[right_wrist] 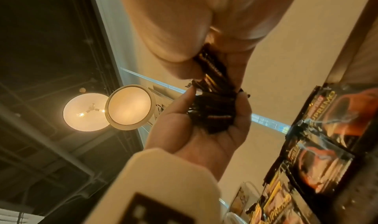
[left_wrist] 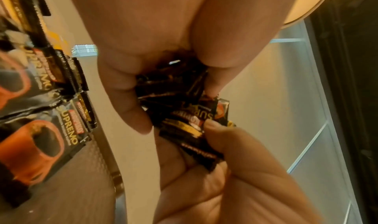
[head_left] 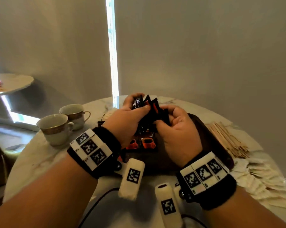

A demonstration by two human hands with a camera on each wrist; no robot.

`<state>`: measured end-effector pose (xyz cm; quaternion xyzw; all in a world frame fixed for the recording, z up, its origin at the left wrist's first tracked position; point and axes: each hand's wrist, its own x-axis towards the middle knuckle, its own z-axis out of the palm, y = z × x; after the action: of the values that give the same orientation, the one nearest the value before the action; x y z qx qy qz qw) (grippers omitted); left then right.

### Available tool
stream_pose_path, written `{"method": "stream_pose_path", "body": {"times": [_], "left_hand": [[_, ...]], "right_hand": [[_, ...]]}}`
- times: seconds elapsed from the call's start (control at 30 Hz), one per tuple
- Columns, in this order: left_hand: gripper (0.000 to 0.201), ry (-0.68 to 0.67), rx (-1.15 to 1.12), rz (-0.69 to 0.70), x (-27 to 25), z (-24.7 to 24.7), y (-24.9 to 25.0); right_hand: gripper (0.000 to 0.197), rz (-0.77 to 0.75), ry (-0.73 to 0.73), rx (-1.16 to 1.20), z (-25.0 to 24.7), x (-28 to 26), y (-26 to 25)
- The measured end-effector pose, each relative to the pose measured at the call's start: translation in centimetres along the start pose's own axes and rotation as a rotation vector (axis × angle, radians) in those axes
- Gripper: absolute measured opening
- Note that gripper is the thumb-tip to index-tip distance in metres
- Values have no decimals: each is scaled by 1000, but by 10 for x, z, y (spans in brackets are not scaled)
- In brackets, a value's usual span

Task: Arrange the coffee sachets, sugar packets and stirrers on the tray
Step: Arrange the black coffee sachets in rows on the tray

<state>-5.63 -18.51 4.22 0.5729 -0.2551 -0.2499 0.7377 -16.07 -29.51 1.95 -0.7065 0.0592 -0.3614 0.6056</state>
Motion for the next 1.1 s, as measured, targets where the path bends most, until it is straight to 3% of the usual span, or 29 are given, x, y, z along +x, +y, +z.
{"method": "stream_pose_path", "body": {"times": [0.27, 0.37, 0.47, 0.57, 0.7, 0.8, 0.9, 0.97, 1.1], "left_hand": [[35, -73, -143, 15, -13, -16, -10], [23, -50, -179, -21, -9, -21, -13], [28, -63, -236, -82, -4, -26, -17], [38, -139, -248, -146, -4, -29, -17], [32, -257, -244, -180, -8, -31, -14], [33, -312, -212, -214, -11, -33, -13], [47, -311, -213, -223, -10, -32, -14], [46, -334, -237, -223, -12, -32, -15], [38, -350, -276, -236, -14, -29, -17]], "right_hand": [[37, 78, -269, 85, 5, -9, 4], [25, 81, -268, 118, 7, -8, 10], [19, 54, -229, 37, 10, -7, 17], [18, 11, -256, 1, 8, -7, 17], [28, -76, -339, 53, 5, -7, 16], [25, -128, -401, 131, 5, -7, 16], [19, -155, -393, 0, 1, -5, 18], [11, -138, -363, -83, -3, -4, 18], [37, -74, -387, -116, -10, -2, 13]]}}
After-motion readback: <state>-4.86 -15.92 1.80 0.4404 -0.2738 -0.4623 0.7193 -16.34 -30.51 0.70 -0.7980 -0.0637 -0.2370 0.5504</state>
